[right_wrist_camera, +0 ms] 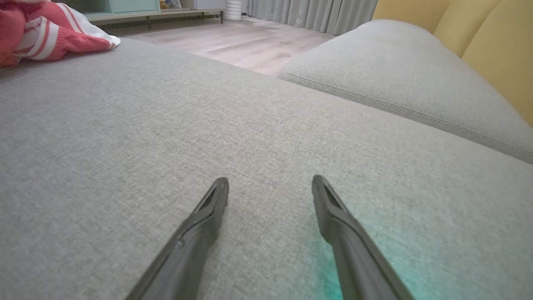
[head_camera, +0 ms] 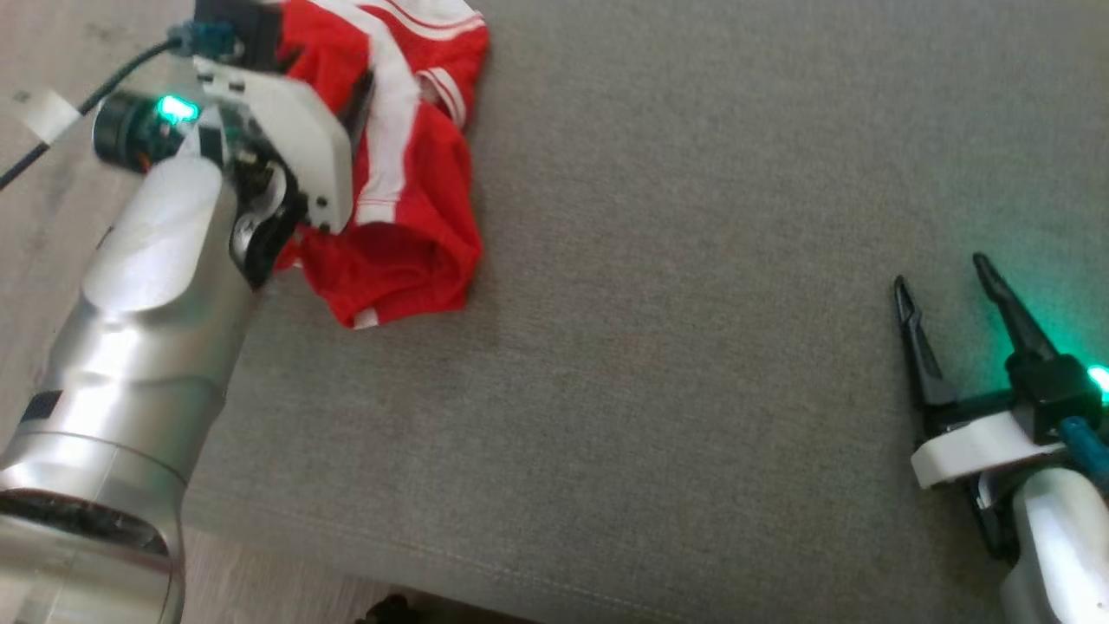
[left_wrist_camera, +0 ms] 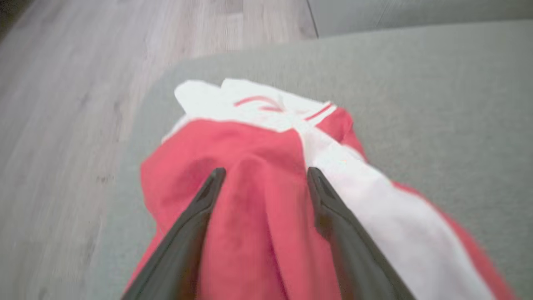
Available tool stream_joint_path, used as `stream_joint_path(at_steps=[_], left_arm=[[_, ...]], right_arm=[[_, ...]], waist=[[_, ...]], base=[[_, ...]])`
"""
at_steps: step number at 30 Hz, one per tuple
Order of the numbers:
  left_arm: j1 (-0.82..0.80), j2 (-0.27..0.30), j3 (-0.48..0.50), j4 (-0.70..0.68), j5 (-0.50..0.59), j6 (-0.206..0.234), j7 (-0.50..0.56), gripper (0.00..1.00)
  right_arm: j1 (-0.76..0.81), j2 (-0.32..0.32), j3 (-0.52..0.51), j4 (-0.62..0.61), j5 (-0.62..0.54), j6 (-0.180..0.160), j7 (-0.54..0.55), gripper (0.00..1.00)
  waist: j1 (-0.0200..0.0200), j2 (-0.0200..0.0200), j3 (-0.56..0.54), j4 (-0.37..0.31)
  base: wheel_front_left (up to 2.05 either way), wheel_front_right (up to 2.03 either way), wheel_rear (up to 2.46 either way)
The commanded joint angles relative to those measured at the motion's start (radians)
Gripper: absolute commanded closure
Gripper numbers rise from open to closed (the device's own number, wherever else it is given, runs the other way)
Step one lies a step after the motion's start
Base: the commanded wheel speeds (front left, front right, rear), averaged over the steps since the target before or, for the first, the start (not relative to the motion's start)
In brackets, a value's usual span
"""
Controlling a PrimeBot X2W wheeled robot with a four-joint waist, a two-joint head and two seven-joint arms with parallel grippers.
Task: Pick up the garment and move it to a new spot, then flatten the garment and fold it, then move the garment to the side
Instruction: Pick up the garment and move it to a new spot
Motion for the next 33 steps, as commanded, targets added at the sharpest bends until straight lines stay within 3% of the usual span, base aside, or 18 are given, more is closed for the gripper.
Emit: stream_joint_path(at_steps=[1, 4, 5, 6, 13, 21, 28, 33], left_arm=[[-0.044, 0.060, 0.025, -0.016, -0.007, 0.002, 0.003, 0.00], [-0.059, 0.060, -0.006, 0.048, -0.039, 0.002, 0.010, 0.00], [-0.062, 0.057, -0.018, 0.062, -0.048, 0.002, 0.005, 0.39], [-0.067, 0.058, -0.034, 0.069, -0.049, 0.002, -0.011, 1.00], [-0.129, 0.069, -0.096, 0.088, -0.087, 0.002, -0.158, 1.00], [-0.222, 0.083, -0.169, 0.030, -0.133, 0.002, -0.256, 1.00], [-0.277, 0.071, -0.231, -0.056, -0.175, 0.002, -0.278, 1.00], [-0.322, 0.025, -0.236, -0.085, -0.244, 0.002, -0.263, 1.00]], right_arm=[[-0.001, -0.014, 0.015, -0.017, -0.005, 0.007, -0.007, 0.00], [-0.001, -0.023, 0.010, -0.028, -0.002, 0.007, -0.007, 0.00], [0.001, -0.027, 0.009, -0.030, -0.001, 0.007, -0.007, 0.00], [0.004, -0.030, 0.007, -0.032, 0.000, 0.007, -0.007, 0.00], [0.005, 0.004, 0.006, -0.009, 0.038, 0.007, -0.007, 0.00], [0.032, 0.087, 0.061, 0.035, 0.061, 0.007, -0.007, 0.00], [0.080, 0.145, 0.090, 0.054, 0.090, 0.007, -0.007, 0.00], [0.058, 0.164, 0.140, 0.042, 0.115, 0.007, -0.007, 0.00]], waist=[[-0.0002, 0.0000, 0.029, -0.021], [-0.0002, 0.0000, 0.049, -0.024], [-0.0002, 0.0000, 0.051, -0.023], [-0.0002, 0.0000, 0.051, -0.021], [-0.0002, 0.0000, -0.016, -0.027], [-0.0002, 0.0000, -0.225, -0.095], [-0.0002, 0.0000, -0.380, -0.239], [-0.0002, 0.0000, -0.390, -0.410]], base=[[0.00, 0.00, 0.00], [0.00, 0.00, 0.00], [0.00, 0.00, 0.00], [0.00, 0.00, 0.00], [0.00, 0.00, 0.00], [0.00, 0.00, 0.00], [0.00, 0.00, 0.00], [0.00, 0.00, 0.00]])
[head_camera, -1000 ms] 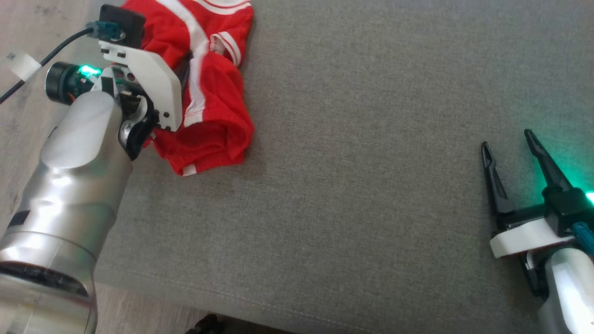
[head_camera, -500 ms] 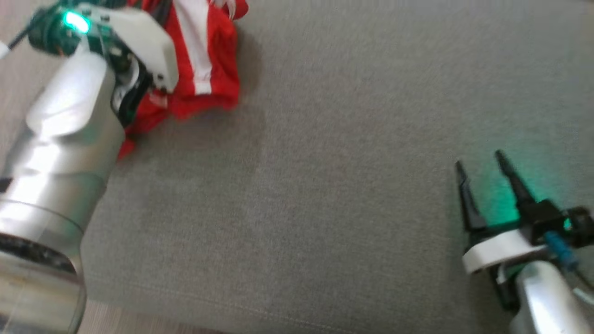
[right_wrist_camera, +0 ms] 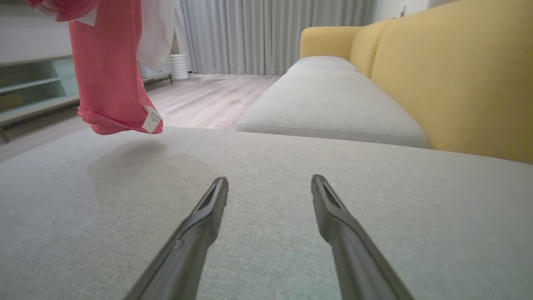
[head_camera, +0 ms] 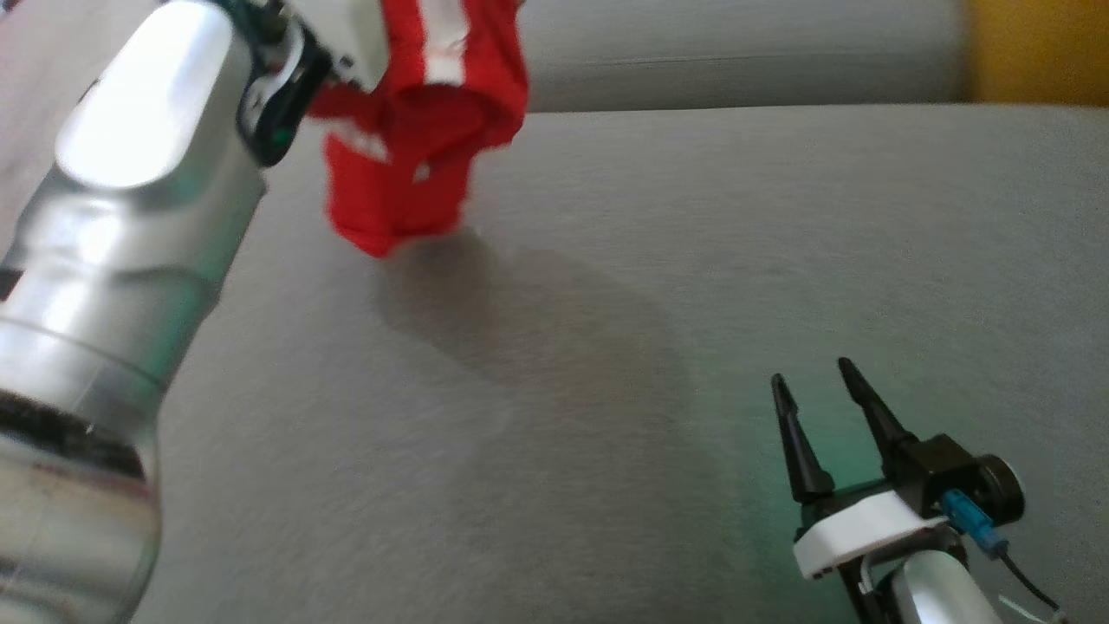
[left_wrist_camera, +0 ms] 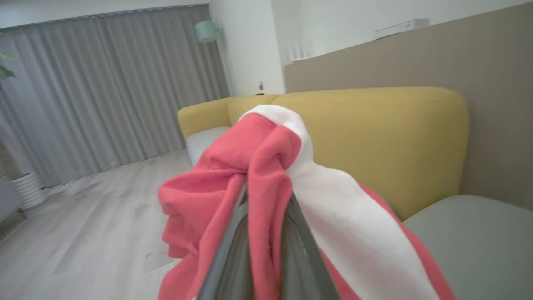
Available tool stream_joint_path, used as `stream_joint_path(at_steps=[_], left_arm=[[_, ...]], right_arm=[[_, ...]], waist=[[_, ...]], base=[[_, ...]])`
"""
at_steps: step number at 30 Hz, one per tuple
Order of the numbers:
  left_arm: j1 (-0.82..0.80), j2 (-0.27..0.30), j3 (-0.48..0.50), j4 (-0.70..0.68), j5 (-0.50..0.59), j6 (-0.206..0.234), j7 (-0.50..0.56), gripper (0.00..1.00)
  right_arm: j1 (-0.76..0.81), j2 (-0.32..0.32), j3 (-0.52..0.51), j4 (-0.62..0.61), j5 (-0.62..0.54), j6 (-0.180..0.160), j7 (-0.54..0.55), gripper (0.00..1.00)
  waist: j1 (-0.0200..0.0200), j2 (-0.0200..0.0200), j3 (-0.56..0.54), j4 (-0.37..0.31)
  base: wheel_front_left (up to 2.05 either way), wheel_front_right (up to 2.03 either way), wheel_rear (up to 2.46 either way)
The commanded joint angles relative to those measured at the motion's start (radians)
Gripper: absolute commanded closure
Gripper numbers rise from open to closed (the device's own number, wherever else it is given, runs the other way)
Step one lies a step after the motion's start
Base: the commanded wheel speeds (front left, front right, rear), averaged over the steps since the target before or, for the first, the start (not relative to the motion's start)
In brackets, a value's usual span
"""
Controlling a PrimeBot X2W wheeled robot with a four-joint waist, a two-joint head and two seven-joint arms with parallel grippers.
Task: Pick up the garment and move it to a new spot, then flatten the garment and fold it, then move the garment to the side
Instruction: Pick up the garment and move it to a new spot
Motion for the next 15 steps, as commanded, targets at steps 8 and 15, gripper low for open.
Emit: stream_joint_path(at_steps=[8, 15], left_arm=[[-0.077, -0.082, 0.015, -0.023, -0.064, 0.002, -0.052, 1.00], [0.054, -0.124, -0.079, -0.018, -0.075, 0.002, -0.121, 1.00]], right_arm=[[-0.066, 0.004, 0.066, -0.060, 0.092, 0.007, -0.002, 0.00], [-0.093, 0.005, 0.086, -0.070, 0.131, 0.007, -0.002, 0.00]], waist=[[0.0003, 0.0000, 0.038, -0.308], [0.0003, 0.0000, 0.126, -0.361]], base=[[0.00, 0.00, 0.00], [0.00, 0.00, 0.00]])
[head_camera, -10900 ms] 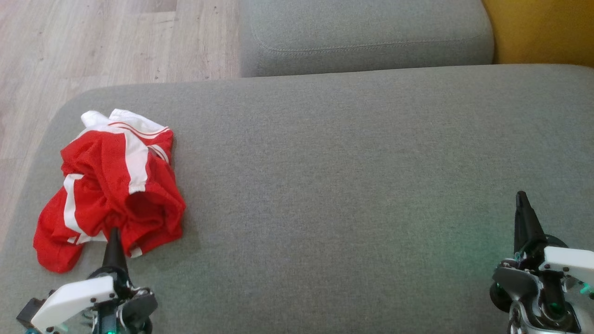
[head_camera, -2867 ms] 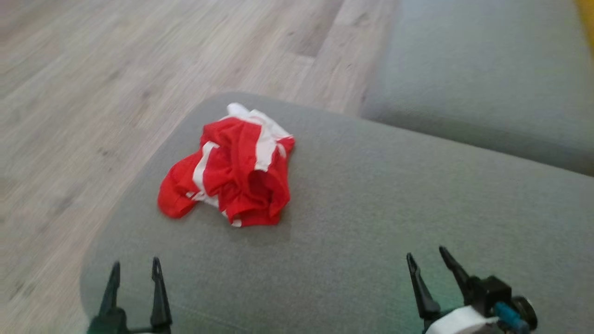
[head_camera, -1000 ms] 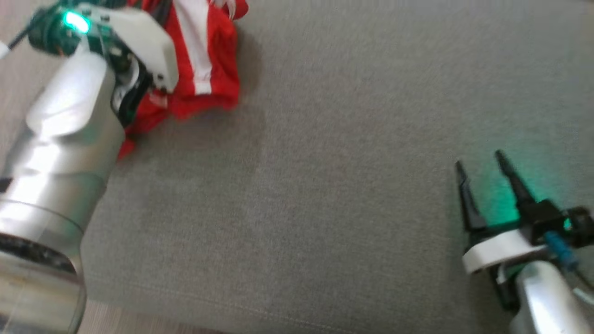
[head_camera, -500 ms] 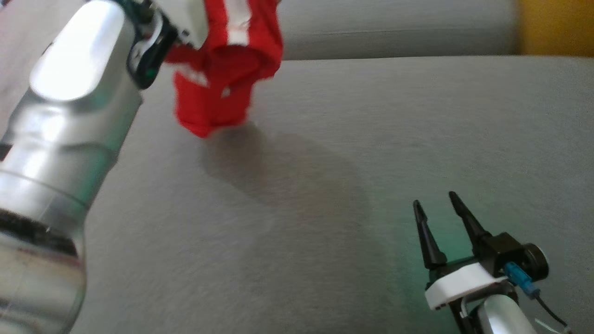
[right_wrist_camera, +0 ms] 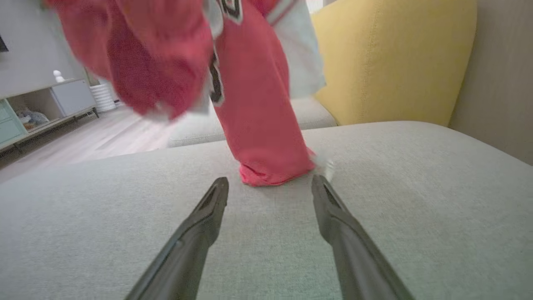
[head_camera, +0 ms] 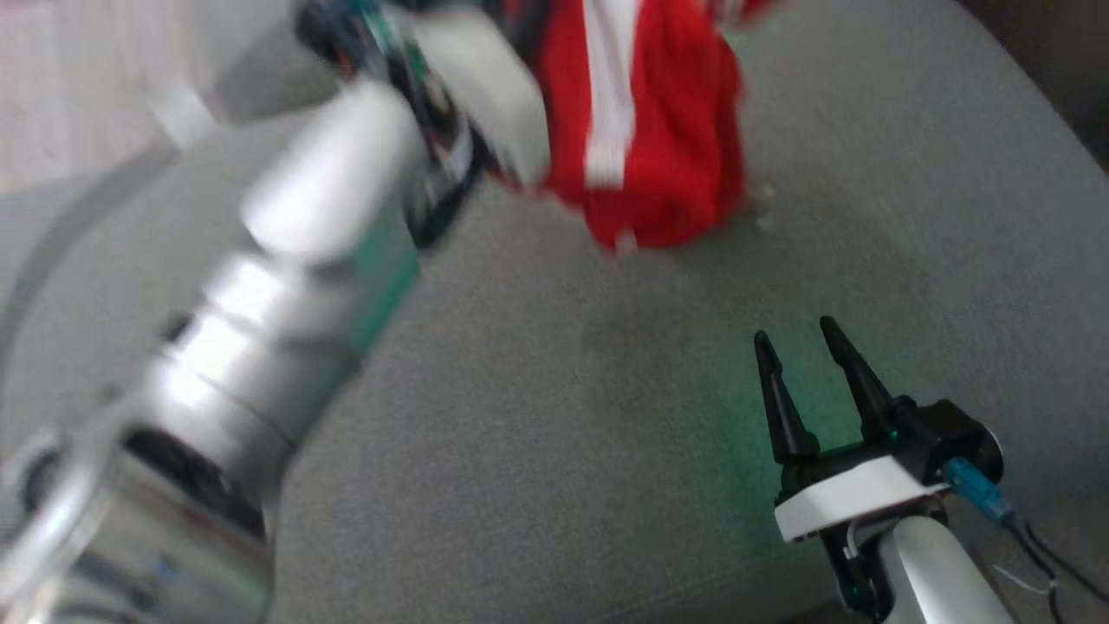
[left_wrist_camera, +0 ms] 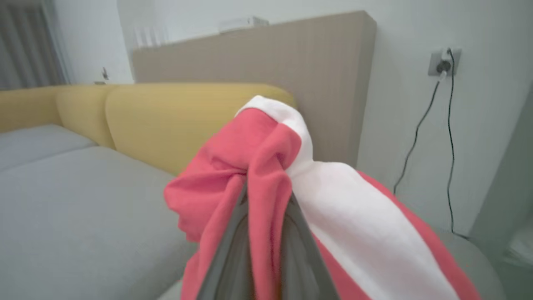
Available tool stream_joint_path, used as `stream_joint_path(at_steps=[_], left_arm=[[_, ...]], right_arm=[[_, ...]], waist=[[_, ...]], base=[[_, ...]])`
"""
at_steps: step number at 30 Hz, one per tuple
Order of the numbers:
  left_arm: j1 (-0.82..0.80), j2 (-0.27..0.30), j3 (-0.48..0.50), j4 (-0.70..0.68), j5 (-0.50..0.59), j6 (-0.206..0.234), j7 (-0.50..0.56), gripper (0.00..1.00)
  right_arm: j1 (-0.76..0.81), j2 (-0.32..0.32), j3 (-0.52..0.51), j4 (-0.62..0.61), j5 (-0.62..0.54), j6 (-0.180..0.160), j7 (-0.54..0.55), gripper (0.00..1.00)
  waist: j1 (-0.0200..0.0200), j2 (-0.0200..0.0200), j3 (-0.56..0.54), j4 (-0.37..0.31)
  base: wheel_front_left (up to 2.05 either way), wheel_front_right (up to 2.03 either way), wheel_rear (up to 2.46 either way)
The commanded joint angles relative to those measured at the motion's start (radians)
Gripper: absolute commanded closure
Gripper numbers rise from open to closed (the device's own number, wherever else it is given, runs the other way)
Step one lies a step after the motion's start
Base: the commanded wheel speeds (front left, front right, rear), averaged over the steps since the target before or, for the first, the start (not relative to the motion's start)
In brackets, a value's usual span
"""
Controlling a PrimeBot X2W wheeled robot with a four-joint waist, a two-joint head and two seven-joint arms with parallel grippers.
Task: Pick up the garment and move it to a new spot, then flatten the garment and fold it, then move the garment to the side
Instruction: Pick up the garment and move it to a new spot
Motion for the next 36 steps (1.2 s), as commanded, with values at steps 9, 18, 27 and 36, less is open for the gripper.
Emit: stream_joint_path(at_steps=[9, 18, 27, 36], left_arm=[[0.283, 0.017, -0.087, 0.090, 0.072, 0.072, -0.184, 0.00], [0.363, 0.035, -0.025, -0.015, 0.175, 0.201, -0.208, 0.00], [0.172, -0.016, -0.077, -0.080, 0.250, 0.185, -0.128, 0.00], [0.015, -0.028, -0.187, -0.068, 0.165, 0.113, 0.078, 0.00]], right_arm=[[-0.007, 0.001, -0.036, -0.044, 0.002, 0.007, -0.002, 0.00], [0.058, 0.001, -0.117, -0.029, -0.059, 0.007, -0.002, 0.00], [0.042, 0.001, -0.088, -0.034, -0.084, 0.007, -0.002, 0.00], [-0.002, 0.001, -0.053, -0.041, -0.065, 0.007, -0.002, 0.00]], waist=[[-0.0001, 0.0000, 0.069, 0.035], [-0.0001, 0.0000, 0.020, 0.143], [-0.0001, 0.0000, 0.070, 0.077], [-0.0001, 0.0000, 0.228, -0.043]], base=[[0.00, 0.00, 0.00], [0.00, 0.00, 0.00], [0.00, 0.00, 0.00], [0.00, 0.00, 0.00]])
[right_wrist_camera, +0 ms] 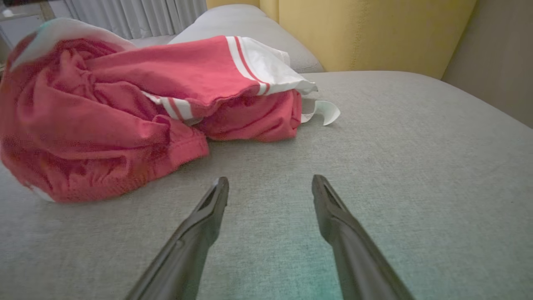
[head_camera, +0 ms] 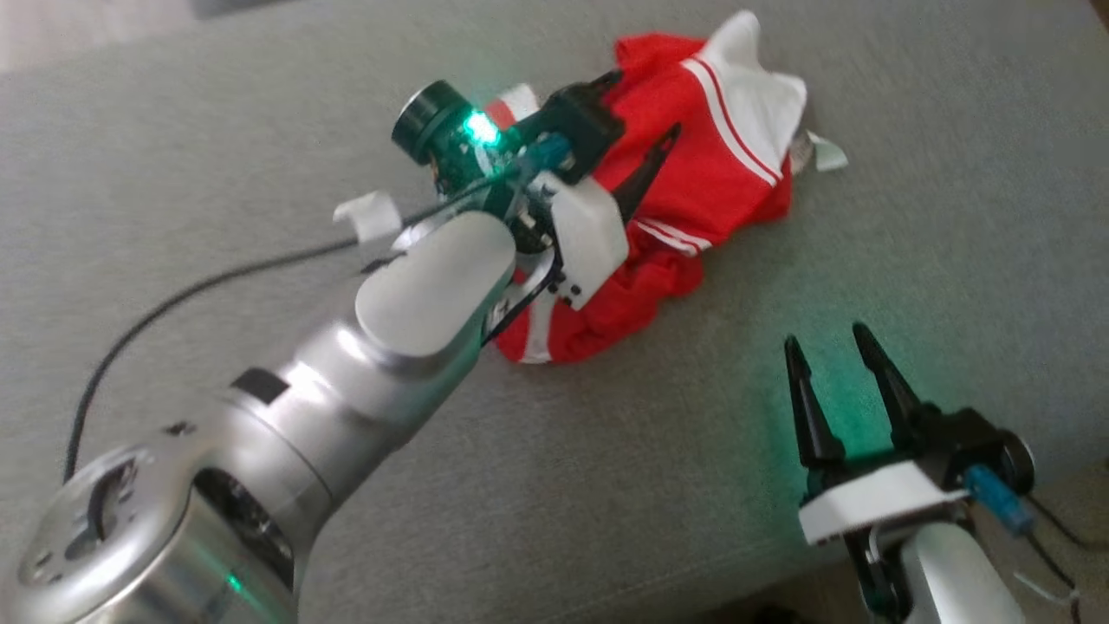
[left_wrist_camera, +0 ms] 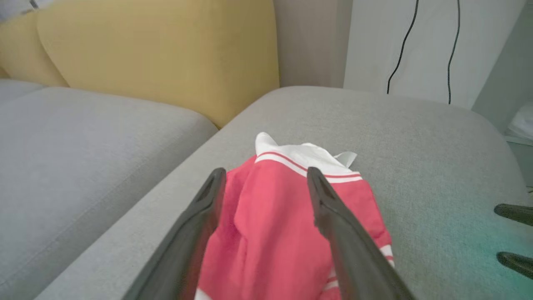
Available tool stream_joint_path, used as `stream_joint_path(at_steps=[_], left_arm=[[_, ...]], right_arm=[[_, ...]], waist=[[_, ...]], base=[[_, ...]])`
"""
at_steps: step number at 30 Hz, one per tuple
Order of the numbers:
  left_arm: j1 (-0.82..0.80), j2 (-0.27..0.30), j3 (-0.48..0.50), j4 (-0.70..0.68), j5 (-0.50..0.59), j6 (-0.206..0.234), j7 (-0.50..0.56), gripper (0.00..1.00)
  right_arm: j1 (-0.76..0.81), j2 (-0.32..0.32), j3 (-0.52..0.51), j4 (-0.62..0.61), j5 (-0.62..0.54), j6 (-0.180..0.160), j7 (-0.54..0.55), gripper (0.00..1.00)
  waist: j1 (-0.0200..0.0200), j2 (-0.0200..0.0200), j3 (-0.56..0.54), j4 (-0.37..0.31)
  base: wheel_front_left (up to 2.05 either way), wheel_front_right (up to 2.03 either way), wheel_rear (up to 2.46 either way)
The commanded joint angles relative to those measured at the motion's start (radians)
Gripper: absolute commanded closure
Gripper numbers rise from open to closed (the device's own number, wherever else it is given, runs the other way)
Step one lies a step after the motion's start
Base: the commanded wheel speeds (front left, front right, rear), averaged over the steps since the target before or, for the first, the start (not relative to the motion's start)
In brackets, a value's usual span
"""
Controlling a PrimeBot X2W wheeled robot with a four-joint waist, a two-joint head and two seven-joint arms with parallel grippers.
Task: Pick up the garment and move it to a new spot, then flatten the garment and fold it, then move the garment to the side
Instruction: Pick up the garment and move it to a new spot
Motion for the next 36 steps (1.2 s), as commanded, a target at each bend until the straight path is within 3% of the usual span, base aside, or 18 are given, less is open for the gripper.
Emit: stream_joint_path(at_steps=[1, 11, 15, 16, 19, 23, 30, 36], left_arm=[[-0.084, 0.010, 0.007, -0.020, -0.023, 0.000, 0.031, 0.00], [-0.181, 0.010, -0.071, 0.080, -0.055, 0.040, 0.084, 0.00], [-0.185, 0.010, -0.095, 0.121, -0.070, 0.017, 0.097, 0.00], [-0.182, 0.010, -0.100, 0.123, -0.077, 0.002, 0.099, 1.00], [-0.185, 0.010, -0.110, 0.105, -0.089, -0.018, 0.080, 1.00], [-0.215, 0.010, -0.107, 0.039, -0.113, -0.004, 0.000, 1.00], [-0.304, 0.010, -0.035, -0.092, -0.274, 0.000, -0.062, 1.00], [-0.419, 0.010, 0.047, -0.056, -0.365, 0.002, -0.088, 1.00]], right_arm=[[-0.040, -0.004, 0.029, -0.037, 0.014, 0.007, -0.003, 0.00], [-0.080, -0.004, 0.079, -0.047, 0.066, 0.007, -0.003, 0.00], [-0.085, -0.004, 0.080, -0.045, 0.081, 0.007, -0.003, 0.00], [-0.084, -0.004, 0.079, -0.044, 0.083, 0.007, -0.003, 0.00], [-0.080, -0.004, 0.077, -0.035, 0.085, 0.007, -0.003, 0.00], [-0.080, -0.004, 0.085, -0.021, 0.085, 0.007, -0.003, 0.00], [-0.042, -0.004, 0.069, 0.001, 0.055, 0.007, -0.003, 0.00], [-0.013, -0.004, 0.050, 0.003, 0.027, 0.007, -0.003, 0.00]], waist=[[0.0000, 0.0000, 0.092, -0.072], [0.0000, 0.0000, 0.214, -0.154], [0.0000, 0.0000, 0.227, -0.170], [0.0000, 0.0000, 0.226, -0.170], [0.0000, 0.0000, 0.211, -0.164], [0.0000, 0.0000, 0.157, -0.150], [0.0000, 0.0000, -0.004, -0.098], [0.0000, 0.0000, -0.111, -0.034]], base=[[0.00, 0.00, 0.00], [0.00, 0.00, 0.00], [0.00, 0.00, 0.00], [0.00, 0.00, 0.00], [0.00, 0.00, 0.00], [0.00, 0.00, 0.00], [0.00, 0.00, 0.00], [0.00, 0.00, 0.00]])
